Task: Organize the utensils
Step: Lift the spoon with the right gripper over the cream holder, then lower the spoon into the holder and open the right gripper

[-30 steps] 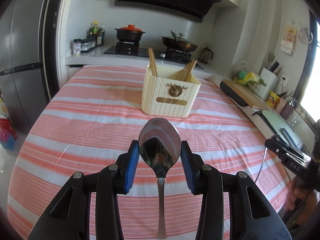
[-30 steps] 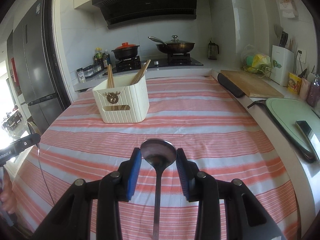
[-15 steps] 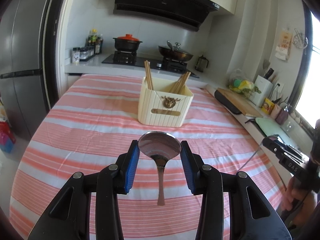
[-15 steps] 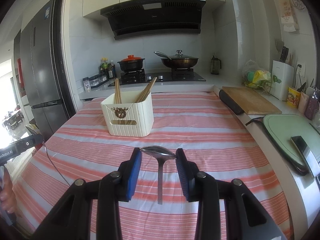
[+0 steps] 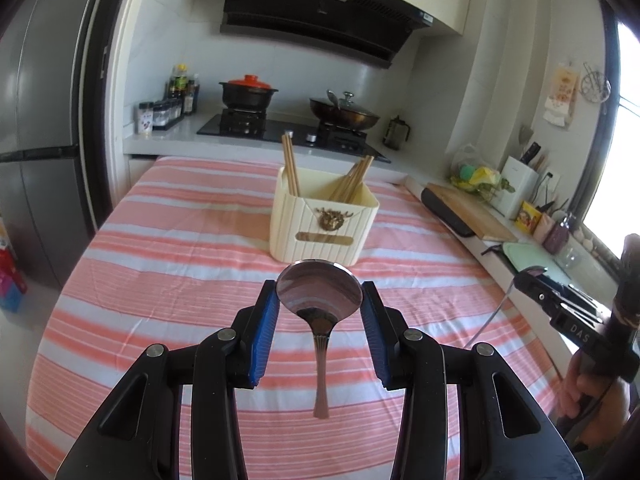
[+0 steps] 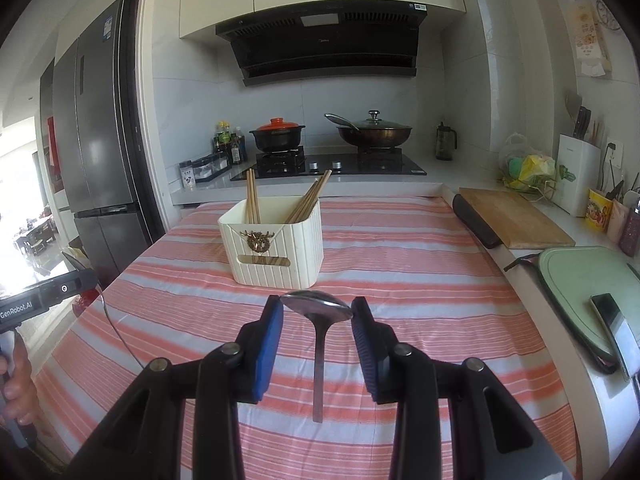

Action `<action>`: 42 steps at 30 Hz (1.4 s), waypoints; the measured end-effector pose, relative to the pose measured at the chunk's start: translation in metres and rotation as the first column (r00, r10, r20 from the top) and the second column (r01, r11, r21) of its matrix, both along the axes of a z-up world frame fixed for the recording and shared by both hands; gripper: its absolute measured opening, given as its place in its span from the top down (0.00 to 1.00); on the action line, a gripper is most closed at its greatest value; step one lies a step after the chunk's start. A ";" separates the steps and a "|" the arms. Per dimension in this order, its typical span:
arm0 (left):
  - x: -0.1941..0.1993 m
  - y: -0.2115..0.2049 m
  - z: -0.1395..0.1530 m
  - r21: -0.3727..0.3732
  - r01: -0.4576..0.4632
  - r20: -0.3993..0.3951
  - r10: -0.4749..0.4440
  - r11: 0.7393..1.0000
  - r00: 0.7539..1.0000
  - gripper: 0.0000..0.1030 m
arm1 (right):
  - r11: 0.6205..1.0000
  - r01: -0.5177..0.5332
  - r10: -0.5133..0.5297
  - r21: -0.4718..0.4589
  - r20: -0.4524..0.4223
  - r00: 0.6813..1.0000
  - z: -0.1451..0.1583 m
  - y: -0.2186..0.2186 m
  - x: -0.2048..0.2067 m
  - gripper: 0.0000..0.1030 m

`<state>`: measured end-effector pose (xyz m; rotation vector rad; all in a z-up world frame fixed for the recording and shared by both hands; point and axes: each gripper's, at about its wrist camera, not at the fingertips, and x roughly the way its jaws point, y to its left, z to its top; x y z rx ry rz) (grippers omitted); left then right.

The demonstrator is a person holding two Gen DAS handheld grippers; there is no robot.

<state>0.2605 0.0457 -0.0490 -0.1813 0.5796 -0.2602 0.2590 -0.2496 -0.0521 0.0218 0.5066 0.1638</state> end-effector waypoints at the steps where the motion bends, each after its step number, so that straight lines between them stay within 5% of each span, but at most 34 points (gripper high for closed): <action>1: 0.002 0.001 0.004 0.004 0.004 0.007 -0.004 1.000 1.000 0.60 | 1.000 -0.009 0.009 -0.002 0.003 1.000 0.003 0.002 0.001 0.65; 9: 0.041 0.009 0.061 0.003 0.036 0.084 -0.036 0.999 0.996 0.60 | 0.995 -0.102 0.102 0.019 0.014 0.995 0.042 0.014 0.041 0.65; 22: 0.182 -0.012 0.136 0.025 0.037 0.165 -0.040 0.999 0.985 0.60 | 0.982 -0.158 0.152 0.108 0.061 0.986 0.125 0.039 0.184 0.65; 28: 0.245 -0.025 0.109 0.025 0.024 0.107 -0.026 0.999 0.994 0.60 | 0.981 -0.144 0.141 0.134 0.029 0.990 0.102 0.047 0.244 0.65; 42: 0.324 -0.045 -0.008 0.080 0.017 -0.150 -0.005 0.997 0.989 0.59 | 0.984 -0.131 0.159 0.124 -0.260 0.952 -0.023 0.069 0.331 0.65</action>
